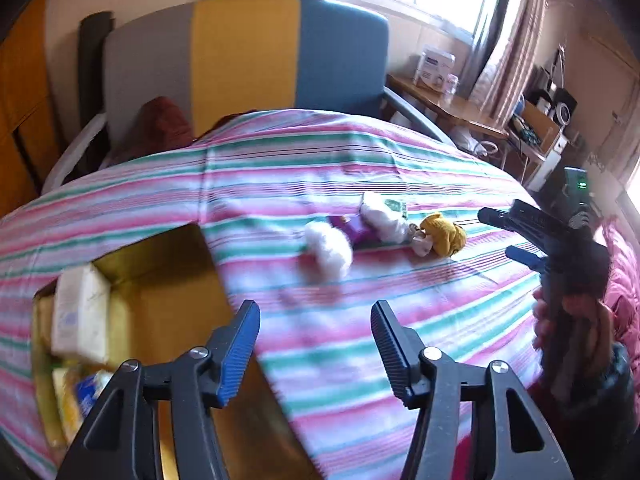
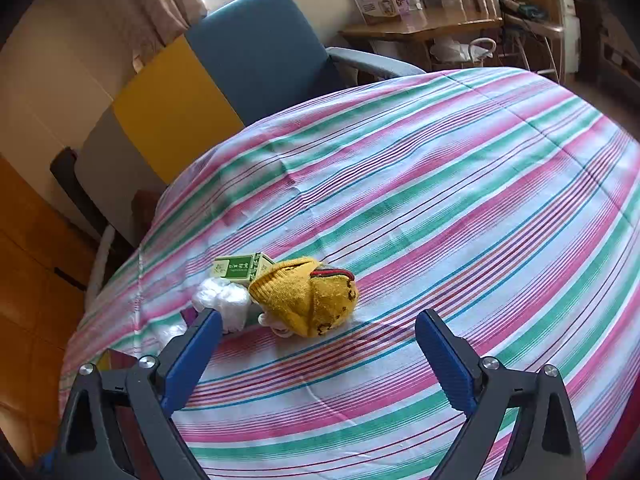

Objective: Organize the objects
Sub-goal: 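Reach the left gripper to the clear plastic-wrapped bundle and grasp it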

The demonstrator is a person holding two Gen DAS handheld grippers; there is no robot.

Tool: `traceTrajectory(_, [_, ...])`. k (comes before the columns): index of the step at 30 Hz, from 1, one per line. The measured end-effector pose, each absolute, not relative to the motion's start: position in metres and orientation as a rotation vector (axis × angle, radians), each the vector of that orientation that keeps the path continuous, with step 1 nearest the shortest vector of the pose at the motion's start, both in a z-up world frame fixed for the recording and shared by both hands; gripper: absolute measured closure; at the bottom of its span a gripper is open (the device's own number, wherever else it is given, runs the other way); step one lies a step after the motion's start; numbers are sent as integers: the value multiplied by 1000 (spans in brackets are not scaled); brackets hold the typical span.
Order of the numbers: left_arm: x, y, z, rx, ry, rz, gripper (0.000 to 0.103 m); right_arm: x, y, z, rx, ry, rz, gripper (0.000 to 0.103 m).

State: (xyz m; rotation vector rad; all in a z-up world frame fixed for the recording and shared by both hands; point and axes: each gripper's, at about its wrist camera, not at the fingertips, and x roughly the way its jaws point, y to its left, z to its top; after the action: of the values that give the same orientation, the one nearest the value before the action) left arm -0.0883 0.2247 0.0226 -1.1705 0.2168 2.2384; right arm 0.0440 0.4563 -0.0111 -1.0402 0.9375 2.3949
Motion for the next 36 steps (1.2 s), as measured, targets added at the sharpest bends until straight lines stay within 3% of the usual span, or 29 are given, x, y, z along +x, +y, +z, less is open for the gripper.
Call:
traceTrajectory(15, [-182, 319, -66, -1424, 210, 2251, 46, 51, 468, -12, -985, 1154, 2400, 3])
traceTrajectory(17, [-187, 324, -77, -1449, 223, 2225, 68, 51, 468, -12, -981, 1154, 2399, 3])
traceTrajectory(22, [-150, 318, -68, -1374, 228, 2149, 69, 49, 464, -9, -982, 1115, 2421, 4])
traceTrajectory(30, [-40, 293, -46, -1157, 407, 2044, 68, 53, 471, -17, -980, 1134, 2353, 4])
traceTrajectory(36, [30, 293, -77, -1050, 519, 1988, 68, 54, 476, -25, -1003, 1135, 2295, 4])
